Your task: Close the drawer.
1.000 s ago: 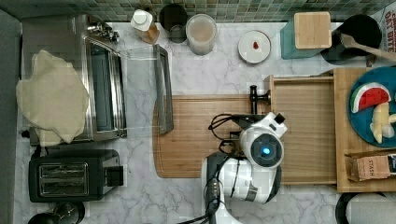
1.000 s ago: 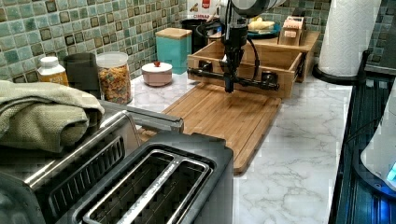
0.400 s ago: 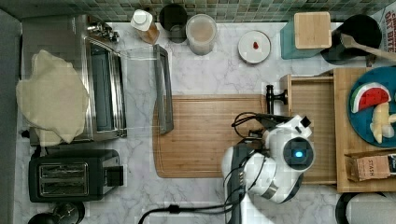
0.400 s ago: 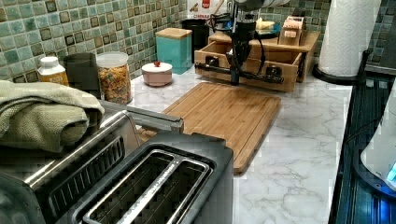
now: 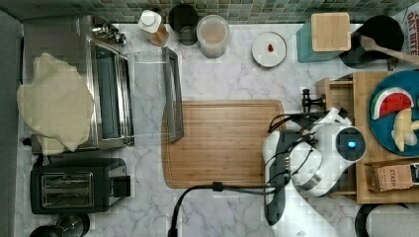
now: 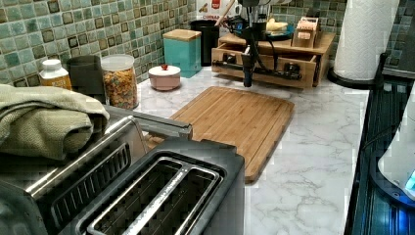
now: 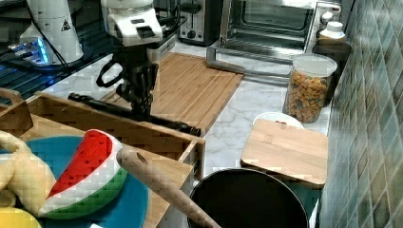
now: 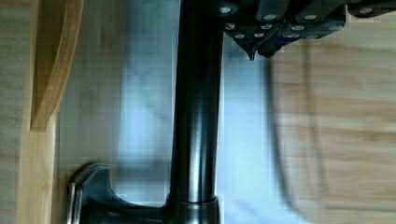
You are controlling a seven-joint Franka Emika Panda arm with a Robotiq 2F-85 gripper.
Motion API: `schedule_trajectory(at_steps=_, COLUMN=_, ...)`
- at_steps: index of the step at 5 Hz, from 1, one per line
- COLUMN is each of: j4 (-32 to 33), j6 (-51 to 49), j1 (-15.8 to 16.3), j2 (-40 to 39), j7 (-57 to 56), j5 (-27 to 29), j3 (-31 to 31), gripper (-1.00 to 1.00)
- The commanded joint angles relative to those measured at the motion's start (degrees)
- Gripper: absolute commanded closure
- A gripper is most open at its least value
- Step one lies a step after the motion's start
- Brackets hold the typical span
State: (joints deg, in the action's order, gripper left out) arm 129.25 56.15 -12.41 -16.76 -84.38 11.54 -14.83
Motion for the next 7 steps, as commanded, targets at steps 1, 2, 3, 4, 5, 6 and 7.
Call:
schedule_trajectory(at_steps=1, j4=-16.40, j6=0.33, j1=-9.59, j2=1.08, j7=4.15, j5=-15.66, j3=-11.70, gripper=1.00)
schedule_trajectory(at_steps=2, j4=-16.08, j6=-0.31, j1=-5.48, j2=2.69, j7=8.92, j5=-20.00, j3=-16.54, gripper=1.00)
schedule_trajectory(at_steps=3, j4=-16.08, j6=-0.30, j1=-5.27, j2=2.65, j7=8.88, j5=-19.89, j3=-16.76, gripper=1.00)
schedule_trajectory(at_steps=4, j4=-16.06, j6=-0.26, j1=-3.80, j2=2.43, j7=8.37, j5=-19.14, j3=-18.32, gripper=1.00)
schedule_trajectory(at_steps=5, j4=-16.05, j6=-0.22, j1=-3.25, j2=2.34, j7=8.18, j5=-18.86, j3=-18.88, gripper=1.00)
schedule_trajectory(at_steps=6, j4=-16.04, j6=-0.21, j1=-2.63, j2=2.24, j7=7.95, j5=-18.53, j3=-19.54, gripper=1.00)
schedule_trajectory(at_steps=7, j4=-16.04, j6=-0.21, j1=-2.27, j2=2.18, j7=7.83, j5=-18.33, j3=-19.93, gripper=1.00)
